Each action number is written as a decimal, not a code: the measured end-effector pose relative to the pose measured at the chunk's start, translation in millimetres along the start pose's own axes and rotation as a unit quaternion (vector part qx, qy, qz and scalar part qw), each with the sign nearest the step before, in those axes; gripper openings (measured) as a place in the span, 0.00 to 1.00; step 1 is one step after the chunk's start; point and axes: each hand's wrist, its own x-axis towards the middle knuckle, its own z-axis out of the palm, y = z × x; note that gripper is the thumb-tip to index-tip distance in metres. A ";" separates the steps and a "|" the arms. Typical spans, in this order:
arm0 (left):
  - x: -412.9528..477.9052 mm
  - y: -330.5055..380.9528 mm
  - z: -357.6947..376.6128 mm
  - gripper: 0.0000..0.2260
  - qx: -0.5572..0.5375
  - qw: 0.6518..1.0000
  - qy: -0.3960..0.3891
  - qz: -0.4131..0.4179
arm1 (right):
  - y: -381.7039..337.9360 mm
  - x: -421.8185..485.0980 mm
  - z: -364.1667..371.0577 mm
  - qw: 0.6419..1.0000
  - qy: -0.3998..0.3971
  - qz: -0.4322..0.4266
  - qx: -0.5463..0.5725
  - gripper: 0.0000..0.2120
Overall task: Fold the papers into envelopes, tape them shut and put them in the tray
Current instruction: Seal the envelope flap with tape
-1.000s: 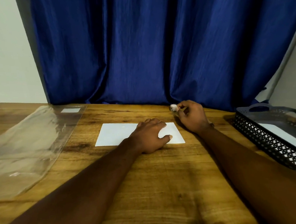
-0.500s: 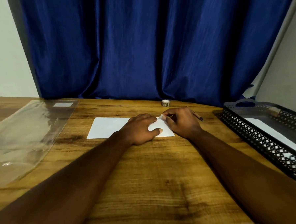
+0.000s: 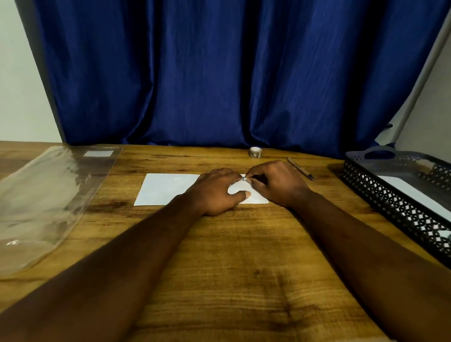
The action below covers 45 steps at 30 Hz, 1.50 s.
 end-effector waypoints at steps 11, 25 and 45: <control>-0.7 1.2 0.0 0.29 0.000 1.000 0.000 0.005 | -1.1 0.1 -3.8 0.999 -0.031 -0.012 0.009 0.10; -1.7 1.2 -2.8 0.29 0.008 1.000 -0.004 -0.001 | -0.4 3.9 -11.5 0.997 -0.076 -0.020 -0.013 0.10; 1.5 11.7 -6.2 0.27 0.085 0.994 -0.060 -0.018 | -8.6 1.1 -26.4 0.983 -0.141 -0.088 -0.072 0.17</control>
